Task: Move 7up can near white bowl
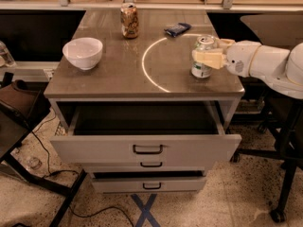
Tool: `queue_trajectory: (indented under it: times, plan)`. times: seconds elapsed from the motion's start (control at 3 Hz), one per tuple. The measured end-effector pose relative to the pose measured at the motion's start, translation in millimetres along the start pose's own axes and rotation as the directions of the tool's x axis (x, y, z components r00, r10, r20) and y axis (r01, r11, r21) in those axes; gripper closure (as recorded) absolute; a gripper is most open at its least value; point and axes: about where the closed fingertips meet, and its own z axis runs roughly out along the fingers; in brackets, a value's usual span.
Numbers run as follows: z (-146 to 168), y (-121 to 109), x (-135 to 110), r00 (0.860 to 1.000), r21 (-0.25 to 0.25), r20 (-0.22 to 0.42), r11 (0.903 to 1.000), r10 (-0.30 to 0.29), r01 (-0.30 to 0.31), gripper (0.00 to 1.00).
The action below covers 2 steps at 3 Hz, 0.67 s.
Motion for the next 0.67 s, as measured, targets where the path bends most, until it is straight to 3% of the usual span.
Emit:
queue_trajectory:
  times: [0.33, 0.67]
  plan:
    - [2, 2, 0, 1.000, -0.004, 0.001, 1.0000, 0.000, 0.000, 1.00]
    - [4, 6, -26, 0.998, -0.020, -0.032, 0.9984, -0.054, 0.054, 1.00]
